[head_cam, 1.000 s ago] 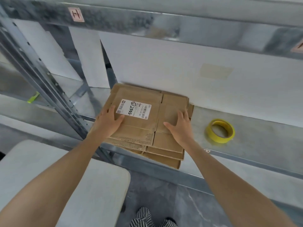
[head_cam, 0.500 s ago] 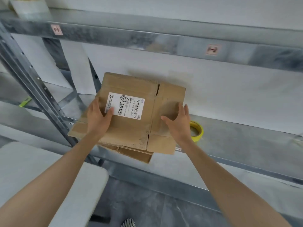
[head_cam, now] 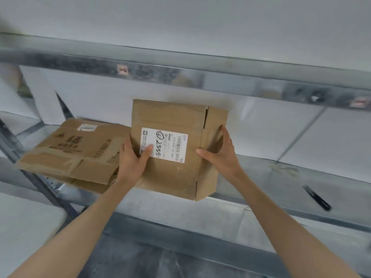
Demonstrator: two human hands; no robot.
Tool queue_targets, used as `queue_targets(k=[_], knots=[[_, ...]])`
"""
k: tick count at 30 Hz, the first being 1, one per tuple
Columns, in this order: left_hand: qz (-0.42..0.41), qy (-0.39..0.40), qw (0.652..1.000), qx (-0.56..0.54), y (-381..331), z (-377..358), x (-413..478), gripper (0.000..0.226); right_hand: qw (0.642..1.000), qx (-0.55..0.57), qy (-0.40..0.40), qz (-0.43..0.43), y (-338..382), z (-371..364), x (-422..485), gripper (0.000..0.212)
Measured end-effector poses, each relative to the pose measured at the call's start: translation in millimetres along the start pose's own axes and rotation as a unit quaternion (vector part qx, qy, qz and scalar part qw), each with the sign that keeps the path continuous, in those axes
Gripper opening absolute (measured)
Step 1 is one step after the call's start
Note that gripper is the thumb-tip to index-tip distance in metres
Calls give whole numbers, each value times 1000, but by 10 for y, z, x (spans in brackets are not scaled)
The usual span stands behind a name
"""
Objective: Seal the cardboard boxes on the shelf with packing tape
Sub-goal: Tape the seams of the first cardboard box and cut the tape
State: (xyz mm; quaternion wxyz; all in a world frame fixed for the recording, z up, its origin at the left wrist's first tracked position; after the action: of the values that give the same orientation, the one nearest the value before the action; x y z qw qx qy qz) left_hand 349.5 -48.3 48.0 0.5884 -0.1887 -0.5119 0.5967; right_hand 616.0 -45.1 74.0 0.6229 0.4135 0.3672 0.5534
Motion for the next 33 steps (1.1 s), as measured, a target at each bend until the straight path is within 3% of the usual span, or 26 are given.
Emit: queue_targets(k=[7,13,19,22,25,29,33], knots=[[9,62,994,-85,-382,-813,-166,40,1000,-3,12,4,-376,849,-81,122],[-35,85,986,-136,-618,-1252,-338,34,1000,-5,14,17,-537,1060,-101,97],[-86,143,971,-170,-717,-1351,-369,49,999,-34,-19,8,-822,1100,-138,95],[-104,139,973,-151,-761,-1302,-319,39,999,-2,-41,-1,-857,1130,-172,62],[-70,141,974,-165,-808,-1283,-275,28,998,43,-28,-23,-805,1126,-182,28],[-55,171,972,-149,-838,-1260,-199,30,993,89,-43,-64,-768,1119,-147,43],[-32,128,987,-95,-804,-1279,-59,15,981,128,-129,-69,-732,1122,-56,16]])
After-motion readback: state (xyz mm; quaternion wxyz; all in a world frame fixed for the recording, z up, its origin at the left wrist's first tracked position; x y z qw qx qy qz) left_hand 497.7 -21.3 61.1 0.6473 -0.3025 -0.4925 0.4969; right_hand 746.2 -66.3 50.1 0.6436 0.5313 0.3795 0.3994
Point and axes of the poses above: each hand's wrist, its own x-axis towards the middle knuckle, its own z-axis out of the back of the hand, y = z × x, the point moved 3 cm from there along x, towards the middle knuckle, and after that the axes turned 8 degrees about -z, right-handed, at the moved point
